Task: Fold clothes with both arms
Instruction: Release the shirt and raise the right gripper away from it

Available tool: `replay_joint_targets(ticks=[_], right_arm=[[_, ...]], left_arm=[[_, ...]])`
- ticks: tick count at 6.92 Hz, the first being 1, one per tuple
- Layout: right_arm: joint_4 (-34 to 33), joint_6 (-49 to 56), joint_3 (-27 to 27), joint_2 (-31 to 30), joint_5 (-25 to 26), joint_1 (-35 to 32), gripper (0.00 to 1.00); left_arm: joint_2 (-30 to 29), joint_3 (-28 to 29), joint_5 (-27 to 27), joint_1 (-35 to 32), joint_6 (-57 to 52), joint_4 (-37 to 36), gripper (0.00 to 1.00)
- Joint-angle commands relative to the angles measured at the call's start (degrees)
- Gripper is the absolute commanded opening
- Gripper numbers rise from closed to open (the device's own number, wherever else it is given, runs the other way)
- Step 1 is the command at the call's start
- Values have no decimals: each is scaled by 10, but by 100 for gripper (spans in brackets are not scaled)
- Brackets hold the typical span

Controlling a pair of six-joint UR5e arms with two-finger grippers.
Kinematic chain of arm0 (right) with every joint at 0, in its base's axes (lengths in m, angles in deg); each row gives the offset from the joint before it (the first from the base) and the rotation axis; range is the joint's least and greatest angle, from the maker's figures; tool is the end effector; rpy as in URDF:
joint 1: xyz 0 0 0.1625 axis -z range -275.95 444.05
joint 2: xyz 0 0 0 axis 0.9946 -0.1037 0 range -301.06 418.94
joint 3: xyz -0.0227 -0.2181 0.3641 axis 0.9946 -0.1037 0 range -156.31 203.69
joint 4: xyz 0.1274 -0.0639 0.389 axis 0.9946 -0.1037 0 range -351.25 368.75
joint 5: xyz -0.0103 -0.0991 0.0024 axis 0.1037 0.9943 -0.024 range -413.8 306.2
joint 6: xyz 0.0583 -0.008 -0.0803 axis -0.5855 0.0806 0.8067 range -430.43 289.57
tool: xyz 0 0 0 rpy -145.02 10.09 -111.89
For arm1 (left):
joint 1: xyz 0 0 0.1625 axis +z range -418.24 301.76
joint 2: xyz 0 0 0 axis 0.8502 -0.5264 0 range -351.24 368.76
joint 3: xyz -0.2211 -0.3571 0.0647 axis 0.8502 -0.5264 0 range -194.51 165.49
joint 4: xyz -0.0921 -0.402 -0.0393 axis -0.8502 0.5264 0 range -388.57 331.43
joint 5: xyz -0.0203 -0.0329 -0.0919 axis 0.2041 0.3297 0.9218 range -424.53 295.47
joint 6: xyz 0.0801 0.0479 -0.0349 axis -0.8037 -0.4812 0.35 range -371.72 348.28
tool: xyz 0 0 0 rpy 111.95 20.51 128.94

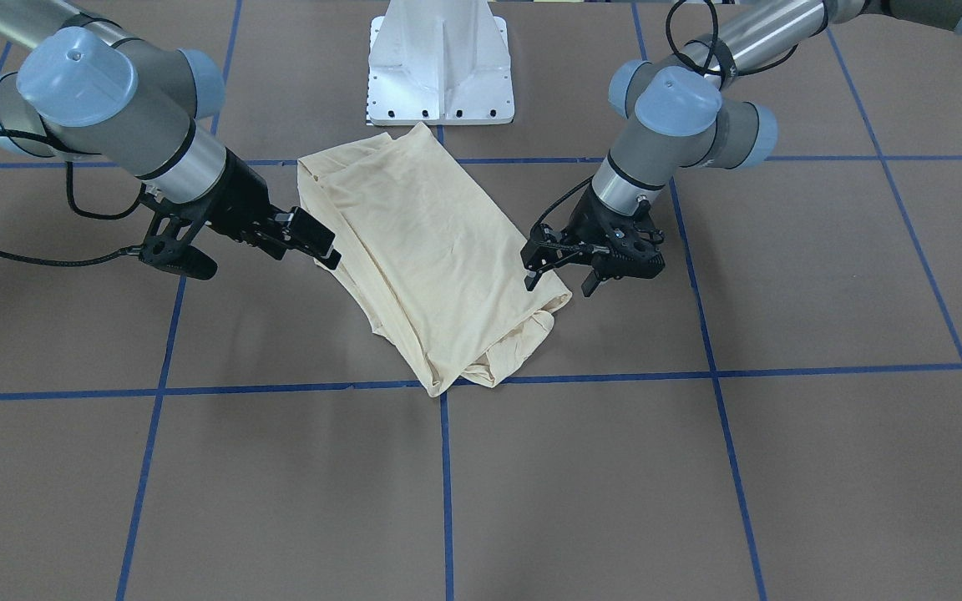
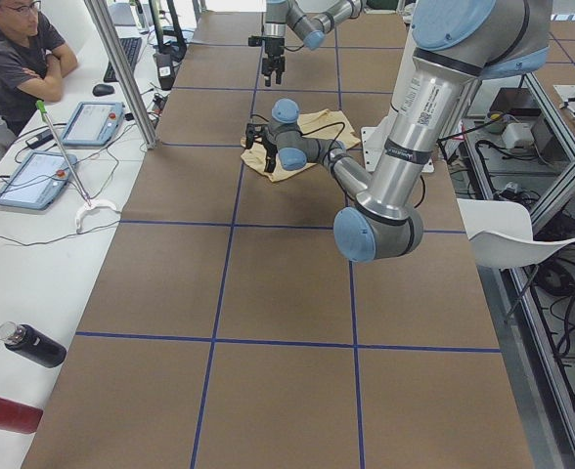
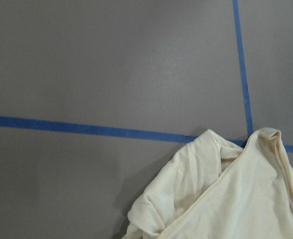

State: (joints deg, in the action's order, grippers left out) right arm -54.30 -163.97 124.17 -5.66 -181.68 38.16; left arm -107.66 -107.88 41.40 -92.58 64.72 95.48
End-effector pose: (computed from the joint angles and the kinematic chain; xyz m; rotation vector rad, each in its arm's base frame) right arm -0.3765 -0.4922 0.2638 -0.1719 -1.1991 0.3936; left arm 0.4847 -0.4596 0.3010 0.2223 1.1123 -0.1681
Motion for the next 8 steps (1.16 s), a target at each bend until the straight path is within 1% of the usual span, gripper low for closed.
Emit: replay_joint_targets(ticks=[1, 6, 8], right_arm=[[0, 4, 2, 0, 11, -4, 100], [-1, 4, 0, 2, 10, -4, 100], [-1, 4, 1, 2, 10, -6, 100]], left_arm=[[1, 20, -3, 12, -1, 0, 93], [1, 38, -4, 17, -5, -1, 86], [1, 38, -4, 17, -5, 0, 77]])
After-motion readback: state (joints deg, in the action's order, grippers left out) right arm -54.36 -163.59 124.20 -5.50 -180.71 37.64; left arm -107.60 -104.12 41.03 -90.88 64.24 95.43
